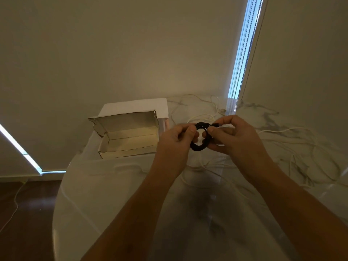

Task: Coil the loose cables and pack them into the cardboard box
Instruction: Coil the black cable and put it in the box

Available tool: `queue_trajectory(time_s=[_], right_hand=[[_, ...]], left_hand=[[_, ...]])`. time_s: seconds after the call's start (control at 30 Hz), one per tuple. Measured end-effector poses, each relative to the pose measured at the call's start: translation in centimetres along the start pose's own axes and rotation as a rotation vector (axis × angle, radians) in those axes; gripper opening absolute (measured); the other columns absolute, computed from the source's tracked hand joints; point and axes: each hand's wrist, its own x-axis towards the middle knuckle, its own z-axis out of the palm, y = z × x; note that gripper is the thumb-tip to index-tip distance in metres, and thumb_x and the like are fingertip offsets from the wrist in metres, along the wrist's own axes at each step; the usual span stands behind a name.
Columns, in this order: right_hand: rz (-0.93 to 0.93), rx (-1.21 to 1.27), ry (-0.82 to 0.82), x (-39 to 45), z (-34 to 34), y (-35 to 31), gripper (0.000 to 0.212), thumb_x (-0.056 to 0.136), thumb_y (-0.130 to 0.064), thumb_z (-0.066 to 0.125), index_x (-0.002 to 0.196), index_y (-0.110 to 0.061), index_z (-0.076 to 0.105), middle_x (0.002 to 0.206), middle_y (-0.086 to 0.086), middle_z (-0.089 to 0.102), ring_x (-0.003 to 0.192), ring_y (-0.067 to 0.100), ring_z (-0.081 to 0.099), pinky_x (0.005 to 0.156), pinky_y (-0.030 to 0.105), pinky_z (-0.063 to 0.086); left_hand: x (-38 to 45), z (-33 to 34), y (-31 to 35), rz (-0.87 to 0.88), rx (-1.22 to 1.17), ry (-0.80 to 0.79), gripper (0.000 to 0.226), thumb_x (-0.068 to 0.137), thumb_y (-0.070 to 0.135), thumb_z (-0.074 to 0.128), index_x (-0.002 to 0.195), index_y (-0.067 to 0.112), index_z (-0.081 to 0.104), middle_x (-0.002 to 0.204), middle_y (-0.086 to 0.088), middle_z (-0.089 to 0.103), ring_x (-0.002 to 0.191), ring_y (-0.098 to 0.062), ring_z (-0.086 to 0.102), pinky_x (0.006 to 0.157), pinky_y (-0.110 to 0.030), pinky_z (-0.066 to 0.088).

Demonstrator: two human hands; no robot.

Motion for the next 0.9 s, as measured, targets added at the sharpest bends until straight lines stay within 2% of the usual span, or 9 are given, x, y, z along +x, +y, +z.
queue_trajectory(time_s=[0.13,0.27,0.4,0.47,0.6,0.7,0.8,0.87,0.9], right_hand=[[0.056,0.018,-0.039,0.9,2.5,-0.5,0.015,0.091,-0.009,0.068,0.104,-0.004,0.064,0.088,0.008,0.076,0.082,0.018,0.075,0.070,0.028,0.061],[0.110,-0.028,-0.120,2.2,6.1,-0.7,0.018,0.086,-0.009,0.074,0.101,-0.007,0.064,0.091,0.009,0.074,0.079,0.012,0.075,0.067,0.022,0.059],[0.125,-0.106,-0.189,3.7,9.6,-0.4,0.018,0.081,-0.008,0.077,0.094,-0.010,0.065,0.089,0.010,0.074,0.078,0.015,0.075,0.074,0.029,0.061],[0.156,-0.101,-0.218,4.3,11.0,-0.1,0.017,0.081,-0.005,0.076,0.094,-0.007,0.066,0.092,0.013,0.072,0.079,0.018,0.075,0.076,0.031,0.062],[0.185,-0.150,-0.262,5.3,13.2,0.3,0.014,0.080,-0.002,0.075,0.092,-0.002,0.068,0.088,0.014,0.073,0.074,0.016,0.075,0.069,0.027,0.061],[0.212,-0.193,-0.285,6.4,14.3,1.0,0.012,0.081,-0.003,0.075,0.092,-0.001,0.071,0.090,0.014,0.073,0.080,0.021,0.075,0.077,0.033,0.062],[0.187,-0.266,-0.325,7.1,15.7,1.4,0.024,0.082,-0.004,0.075,0.105,0.001,0.072,0.094,0.009,0.071,0.079,0.013,0.070,0.072,0.023,0.059],[0.200,-0.231,-0.326,7.6,16.8,1.7,0.026,0.085,-0.002,0.070,0.110,0.005,0.068,0.097,0.014,0.070,0.072,0.009,0.069,0.061,0.016,0.055],[0.161,-0.294,-0.354,7.8,17.2,1.7,0.028,0.088,-0.008,0.069,0.114,0.001,0.067,0.101,0.014,0.070,0.078,0.009,0.071,0.062,0.017,0.054]], left_hand=[[0.8,-3.4,0.0,0.069,0.143,0.055,0.023,0.100,0.028,0.058,0.115,0.018,0.072,0.096,0.005,0.075,0.088,-0.003,0.068,0.075,-0.013,0.052],[1.3,-6.6,-0.3,0.044,0.272,0.153,0.024,0.096,0.031,0.062,0.115,0.022,0.073,0.099,0.010,0.073,0.090,-0.002,0.067,0.076,-0.014,0.054],[1.6,-9.2,-0.6,-0.020,0.352,0.259,0.018,0.095,0.034,0.064,0.107,0.024,0.074,0.082,0.019,0.066,0.079,0.001,0.064,0.060,-0.008,0.044],[1.7,-10.4,-1.1,-0.046,0.389,0.304,0.020,0.095,0.036,0.064,0.106,0.023,0.074,0.079,0.018,0.066,0.074,0.001,0.063,0.059,-0.010,0.042],[1.7,-12.4,-1.9,-0.125,0.381,0.380,0.024,0.095,0.039,0.063,0.107,0.021,0.073,0.083,0.009,0.071,0.074,-0.005,0.068,0.062,-0.015,0.047],[1.8,-13.5,-2.4,-0.140,0.434,0.421,0.027,0.097,0.042,0.059,0.104,0.020,0.073,0.082,0.009,0.070,0.074,-0.004,0.066,0.059,-0.012,0.040],[1.6,-14.8,-3.1,-0.143,0.526,0.469,0.030,0.098,0.043,0.056,0.098,0.019,0.073,0.077,0.010,0.065,0.070,0.000,0.058,0.058,-0.012,0.036],[1.3,-15.9,-3.8,-0.150,0.552,0.508,0.034,0.098,0.044,0.054,0.092,0.017,0.072,0.076,0.005,0.066,0.072,-0.007,0.060,0.062,-0.023,0.045],[1.2,-16.3,-4.0,-0.153,0.554,0.528,0.036,0.099,0.044,0.053,0.087,0.015,0.071,0.073,0.001,0.065,0.071,-0.014,0.061,0.062,-0.027,0.045]])
